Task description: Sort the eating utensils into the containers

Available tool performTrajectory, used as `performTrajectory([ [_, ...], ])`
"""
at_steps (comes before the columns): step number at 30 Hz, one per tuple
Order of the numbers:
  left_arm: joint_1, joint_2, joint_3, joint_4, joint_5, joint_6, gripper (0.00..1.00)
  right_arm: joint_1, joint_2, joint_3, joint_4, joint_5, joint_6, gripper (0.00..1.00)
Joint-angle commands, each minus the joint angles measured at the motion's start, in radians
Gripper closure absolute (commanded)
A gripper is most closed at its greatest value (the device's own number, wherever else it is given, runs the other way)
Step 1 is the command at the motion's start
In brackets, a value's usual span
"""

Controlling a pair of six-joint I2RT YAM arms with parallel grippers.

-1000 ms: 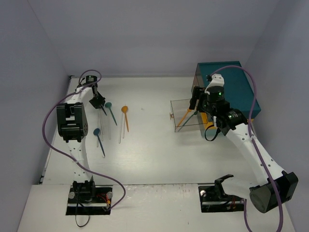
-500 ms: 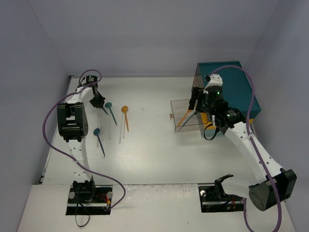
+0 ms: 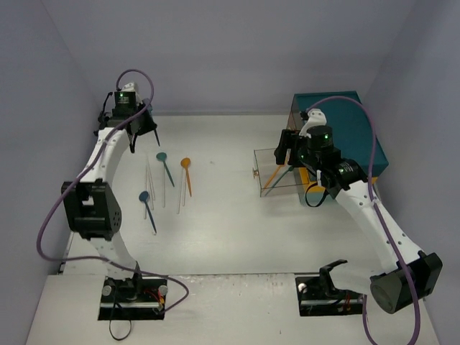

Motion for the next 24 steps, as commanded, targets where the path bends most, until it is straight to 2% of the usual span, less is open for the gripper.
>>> performTrajectory([
  [1, -0.111, -0.209, -0.046, 0.084, 0.205, 0.172, 1.0, 0.024, -0.008, 0.093, 0.052, -0.101, -0.042, 0.31],
  [9, -0.333, -0.377, -0.167, 0.082, 0.424, 0.182, 1.0, 0.097, 0.01, 0.18, 0.081, -0.154, -0.043, 0.31],
  [13, -0.442, -0.424, -0.195, 0.077, 0.422, 0.181, 1.0, 0.139, 0.027, 0.214, 0.104, -0.168, -0.039, 0.31],
  [24, -0.608, -0.455, -0.183, 0.037, 0.408, 0.163, 1.0, 0.185, 0.055, 0.219, 0.164, -0.182, -0.034, 0.31],
])
